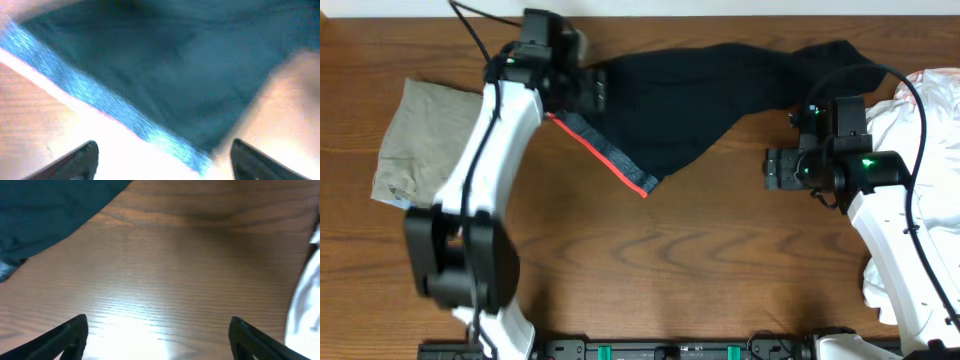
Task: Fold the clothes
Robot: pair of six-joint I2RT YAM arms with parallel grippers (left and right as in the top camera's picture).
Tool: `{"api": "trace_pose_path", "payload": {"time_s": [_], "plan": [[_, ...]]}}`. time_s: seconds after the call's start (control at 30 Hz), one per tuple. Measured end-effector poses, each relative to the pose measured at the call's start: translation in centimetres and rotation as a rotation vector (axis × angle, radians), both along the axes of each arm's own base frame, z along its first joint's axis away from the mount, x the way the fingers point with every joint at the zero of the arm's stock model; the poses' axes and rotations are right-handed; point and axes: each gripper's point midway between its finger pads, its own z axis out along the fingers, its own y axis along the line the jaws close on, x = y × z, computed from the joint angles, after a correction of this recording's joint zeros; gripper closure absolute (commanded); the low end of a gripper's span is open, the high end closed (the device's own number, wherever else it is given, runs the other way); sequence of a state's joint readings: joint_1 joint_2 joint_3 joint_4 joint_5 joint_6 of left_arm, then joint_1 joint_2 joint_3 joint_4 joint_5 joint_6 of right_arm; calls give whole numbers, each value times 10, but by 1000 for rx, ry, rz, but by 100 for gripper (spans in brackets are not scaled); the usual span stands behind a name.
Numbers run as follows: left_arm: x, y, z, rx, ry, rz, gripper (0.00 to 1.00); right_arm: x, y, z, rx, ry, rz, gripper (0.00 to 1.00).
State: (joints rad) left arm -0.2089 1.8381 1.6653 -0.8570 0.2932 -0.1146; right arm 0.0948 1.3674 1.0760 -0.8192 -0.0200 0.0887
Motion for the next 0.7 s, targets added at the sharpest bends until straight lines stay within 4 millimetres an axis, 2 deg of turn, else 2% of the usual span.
{"api": "trace_pose_path", "payload": {"time_s": [0.07,0.13,0.27,0.33,0.43,0.47,0.53,0.57,0.7], "plan": [[-31,-15,5,6,78,-35,12,0,-5,0,-16,0,-15,2],[-54,-26,-4,12,159,-45,12,1,-14,0,-32,-3,-44,2],[-82,-36,-54,25,297,-11,11,2,-51,0,-69,-3,-154,7],[-96,-33,-82,41,369,18,11,-2,-73,-3,-78,14,-221,16],[-117,-26,-111,63,452,50,11,-1,-100,-15,-69,43,-291,33],[-123,-24,-116,69,471,56,11,2,-106,-20,-57,47,-303,45],[-130,-21,-122,76,496,67,11,10,-117,-32,-27,53,-322,76],[-131,-22,-122,77,500,70,11,15,-123,-39,-15,52,-329,82],[-130,-25,-122,74,493,68,9,35,-137,-64,13,40,-344,84]]}}
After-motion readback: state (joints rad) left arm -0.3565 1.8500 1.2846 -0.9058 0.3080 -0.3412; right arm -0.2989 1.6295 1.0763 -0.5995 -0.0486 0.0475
